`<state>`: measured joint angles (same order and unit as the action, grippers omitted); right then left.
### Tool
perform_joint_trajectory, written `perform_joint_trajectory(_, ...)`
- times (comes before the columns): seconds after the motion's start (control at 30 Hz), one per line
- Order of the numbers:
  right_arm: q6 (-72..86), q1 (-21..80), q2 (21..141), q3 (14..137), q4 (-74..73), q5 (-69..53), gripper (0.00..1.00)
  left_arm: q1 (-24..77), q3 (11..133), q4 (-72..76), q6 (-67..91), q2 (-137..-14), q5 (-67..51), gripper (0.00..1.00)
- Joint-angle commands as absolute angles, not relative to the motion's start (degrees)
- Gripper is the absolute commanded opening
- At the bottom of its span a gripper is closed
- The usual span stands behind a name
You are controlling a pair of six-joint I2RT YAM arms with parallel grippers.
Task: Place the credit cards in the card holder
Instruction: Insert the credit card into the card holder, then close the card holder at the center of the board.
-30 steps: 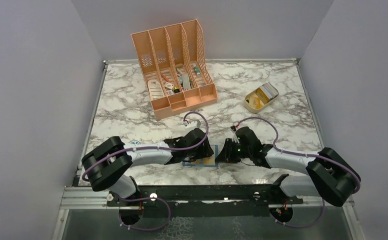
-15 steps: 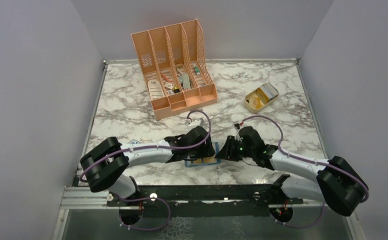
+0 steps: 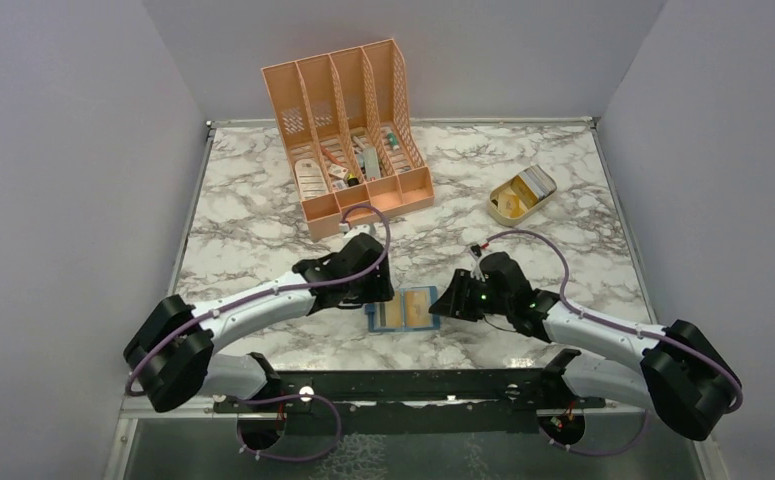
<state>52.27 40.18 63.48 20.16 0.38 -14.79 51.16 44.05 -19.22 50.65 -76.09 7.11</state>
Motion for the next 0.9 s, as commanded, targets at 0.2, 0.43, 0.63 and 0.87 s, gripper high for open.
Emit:
perform_joint_trajectory(0.2,53.3,40.6,67.9,19.7,3.8,-14.4,0.46,46.3,36.8,-23.1,48.5,-68.9,5.0,0.63)
perform_joint_trajectory(0.43,53.7,40.6,70.2,20.4,5.2,-14.6,0.47,46.1,33.2,-16.9,49.8,-69.5,-0.7,0.63)
perform_joint_trajectory(0.63,54.8,40.6,67.4,19.7,6.1,-13.5,0.47,46.2,32.0,-12.6,50.1,-72.7,-3.5,0.59)
perform_joint_trajectory(0.87,56.1,40.6,65.0,19.4,6.8,-15.1,0.47,46.2,29.0,-5.4,52.0,-73.1,-7.3,0.55)
